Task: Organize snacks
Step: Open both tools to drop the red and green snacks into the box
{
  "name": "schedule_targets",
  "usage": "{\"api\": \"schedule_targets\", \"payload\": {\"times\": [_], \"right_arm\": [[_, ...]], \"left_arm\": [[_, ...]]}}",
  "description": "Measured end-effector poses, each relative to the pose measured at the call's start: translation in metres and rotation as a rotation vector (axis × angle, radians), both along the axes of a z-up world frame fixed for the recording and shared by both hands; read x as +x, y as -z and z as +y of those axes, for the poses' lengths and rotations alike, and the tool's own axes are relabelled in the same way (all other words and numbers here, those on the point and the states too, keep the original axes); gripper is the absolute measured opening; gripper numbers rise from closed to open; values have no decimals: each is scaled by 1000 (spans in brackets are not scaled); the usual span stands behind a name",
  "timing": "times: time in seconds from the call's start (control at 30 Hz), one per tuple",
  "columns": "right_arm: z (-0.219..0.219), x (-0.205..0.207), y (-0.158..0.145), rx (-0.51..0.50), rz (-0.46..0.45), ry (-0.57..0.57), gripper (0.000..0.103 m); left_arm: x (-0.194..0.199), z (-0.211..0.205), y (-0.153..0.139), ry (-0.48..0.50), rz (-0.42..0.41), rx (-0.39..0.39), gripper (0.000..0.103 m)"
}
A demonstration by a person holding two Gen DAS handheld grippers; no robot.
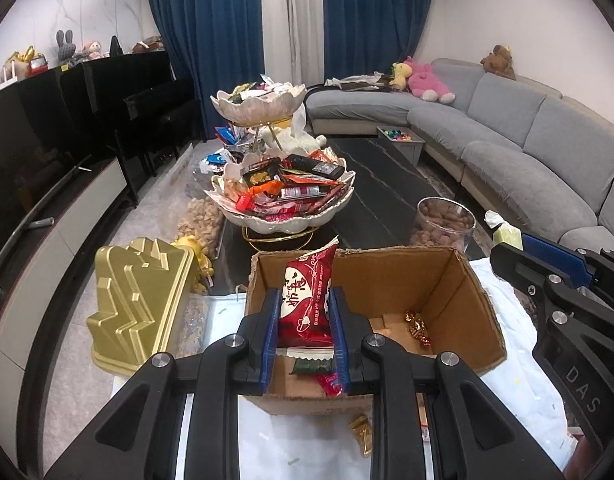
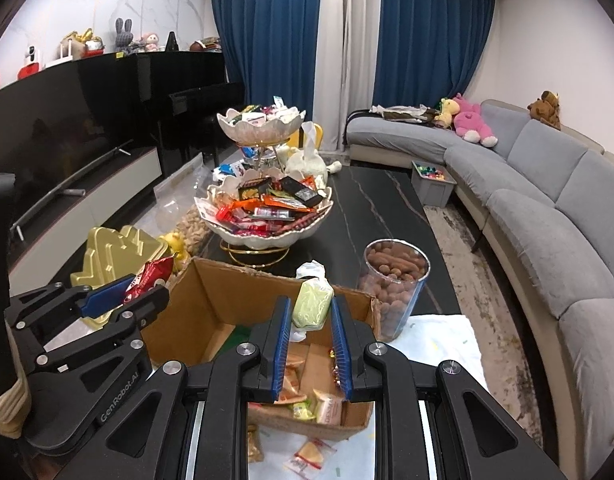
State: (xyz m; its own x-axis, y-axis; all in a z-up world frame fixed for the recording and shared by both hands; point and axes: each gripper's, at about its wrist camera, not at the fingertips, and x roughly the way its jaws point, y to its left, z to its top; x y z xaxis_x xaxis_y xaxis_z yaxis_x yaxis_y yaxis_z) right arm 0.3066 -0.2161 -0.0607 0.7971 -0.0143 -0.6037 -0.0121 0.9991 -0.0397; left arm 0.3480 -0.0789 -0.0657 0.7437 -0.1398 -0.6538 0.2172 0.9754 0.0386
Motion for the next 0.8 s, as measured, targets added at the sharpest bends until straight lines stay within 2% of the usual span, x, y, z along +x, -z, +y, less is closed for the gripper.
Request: {"api": "schedule_targets", "payload": {"times": [0.37,0.7,0.77,0.8], "right_arm": [[-7,29,23,13,54,-2,22],[-6,40,31,1,77,-25,22],[-5,39,31,-12,71,-25,22],[-4,38,31,-22,69,-25,25]], "left_arm": [[28,-7,23,10,39,3,25],[34,-10,36,4,70,12,26],[34,-9,36,1,71,11,30],[34,-8,35,-1,72,12,37]]}}
